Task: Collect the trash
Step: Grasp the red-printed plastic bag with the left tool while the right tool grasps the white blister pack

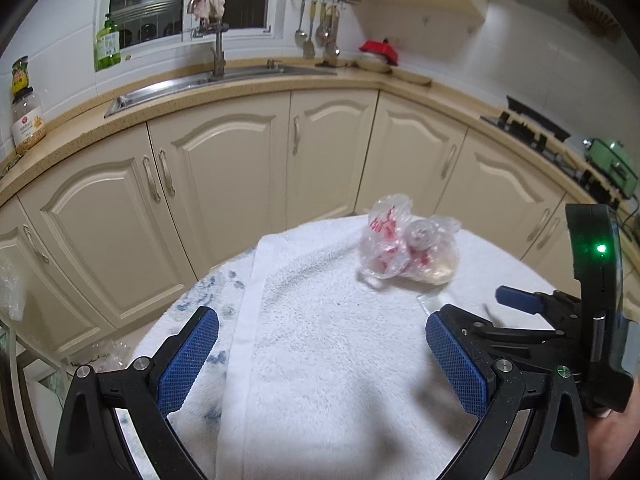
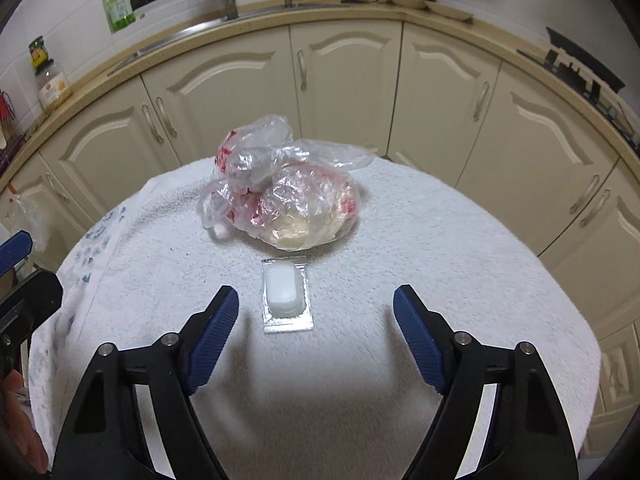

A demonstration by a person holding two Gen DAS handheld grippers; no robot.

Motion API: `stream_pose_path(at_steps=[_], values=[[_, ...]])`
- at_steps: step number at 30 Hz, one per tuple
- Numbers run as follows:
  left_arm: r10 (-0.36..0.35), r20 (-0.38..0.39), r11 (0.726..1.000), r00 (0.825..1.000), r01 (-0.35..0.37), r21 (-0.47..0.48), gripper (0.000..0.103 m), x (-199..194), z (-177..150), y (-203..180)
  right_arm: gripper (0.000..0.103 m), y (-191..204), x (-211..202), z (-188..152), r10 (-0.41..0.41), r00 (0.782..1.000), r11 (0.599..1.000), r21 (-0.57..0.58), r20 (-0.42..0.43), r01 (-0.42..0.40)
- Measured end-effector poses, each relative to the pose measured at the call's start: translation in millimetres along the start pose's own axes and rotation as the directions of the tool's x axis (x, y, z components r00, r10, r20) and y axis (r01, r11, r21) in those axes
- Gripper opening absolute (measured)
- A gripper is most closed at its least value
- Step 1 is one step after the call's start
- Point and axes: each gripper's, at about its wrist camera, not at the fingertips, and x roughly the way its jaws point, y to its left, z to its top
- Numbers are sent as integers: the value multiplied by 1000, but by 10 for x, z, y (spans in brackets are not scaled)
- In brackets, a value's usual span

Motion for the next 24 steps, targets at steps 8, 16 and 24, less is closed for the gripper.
stream_pose_path(at_steps=[8,16,24], values=[[44,-64,999,997,-42,29,102,604,171,-172,33,27,223,-46,50,999,998,-43,3,-50],[41,-74,996,996,-35,81,102,1051,363,-549,27,-192,160,-51,75,997,996,-45,14,-75],[11,-82,993,997,-1,114,102,1529,547,-973,27,-548,137,-19,45,999,999,-16,20,-45]])
